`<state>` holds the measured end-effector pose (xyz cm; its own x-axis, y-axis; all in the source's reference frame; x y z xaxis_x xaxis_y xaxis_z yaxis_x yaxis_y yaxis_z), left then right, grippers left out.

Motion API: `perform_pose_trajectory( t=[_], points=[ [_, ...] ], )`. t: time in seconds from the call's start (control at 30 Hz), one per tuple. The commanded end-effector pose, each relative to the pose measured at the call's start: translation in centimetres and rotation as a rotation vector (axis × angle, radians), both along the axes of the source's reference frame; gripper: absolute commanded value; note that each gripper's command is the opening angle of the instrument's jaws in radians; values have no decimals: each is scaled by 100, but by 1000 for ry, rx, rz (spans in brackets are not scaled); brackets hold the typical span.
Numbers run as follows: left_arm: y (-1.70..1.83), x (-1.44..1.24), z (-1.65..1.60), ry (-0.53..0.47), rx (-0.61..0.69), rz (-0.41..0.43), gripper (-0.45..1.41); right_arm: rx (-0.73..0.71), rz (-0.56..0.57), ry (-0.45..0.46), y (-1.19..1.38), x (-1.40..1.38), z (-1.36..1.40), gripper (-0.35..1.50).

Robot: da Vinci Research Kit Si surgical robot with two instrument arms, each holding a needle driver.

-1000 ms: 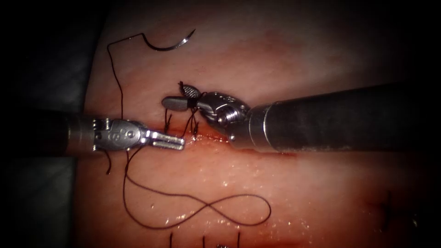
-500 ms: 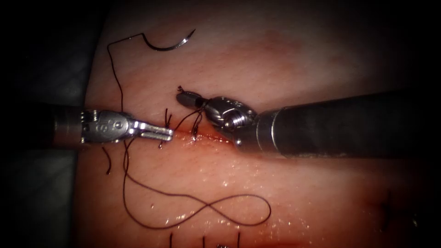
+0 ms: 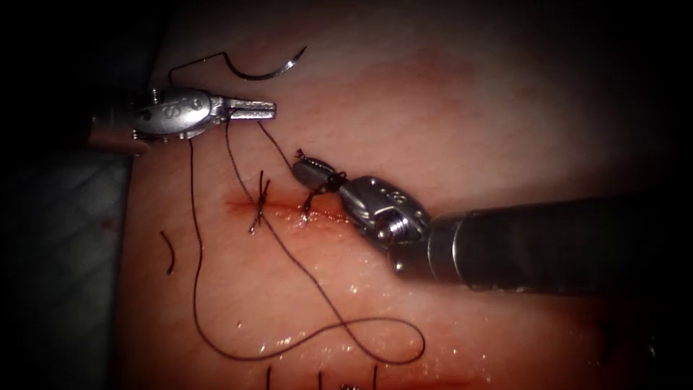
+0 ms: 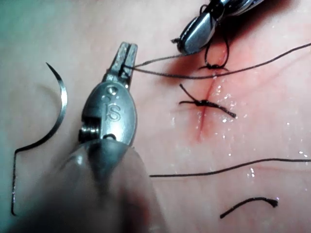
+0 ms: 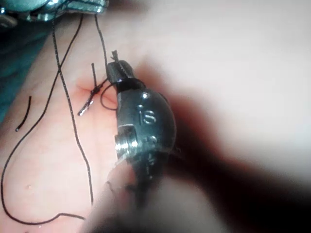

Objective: Wound Closure
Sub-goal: Tie the thread by pulling the left arm up and the right driver down.

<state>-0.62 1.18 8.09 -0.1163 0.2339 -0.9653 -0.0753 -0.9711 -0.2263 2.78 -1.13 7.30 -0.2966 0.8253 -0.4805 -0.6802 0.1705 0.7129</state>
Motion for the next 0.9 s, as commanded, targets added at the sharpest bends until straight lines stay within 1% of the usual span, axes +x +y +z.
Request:
perform_pose_trajectory(
  t=[0.03,0.27,0.5,0.67,0.73,0.9],
  points=[
    [6,-6,11,4,0,-5,-45,-5,-5,-3,-11,7,5,-35],
    [44,-7,49,62,3,-40,-45,-29,-12,0,-36,7,0,-35],
    [67,-1,81,109,9,-69,-45,-69,-28,-23,-64,5,-2,-35],
    [77,1,92,126,26,-84,-45,-80,-37,-29,-69,3,-3,-35],
    [84,-1,98,139,28,-92,-45,-102,-69,-20,-73,6,-6,-35],
    [95,-6,106,159,28,-120,-45,-123,-91,-15,-83,12,-10,-35]
  ],
)
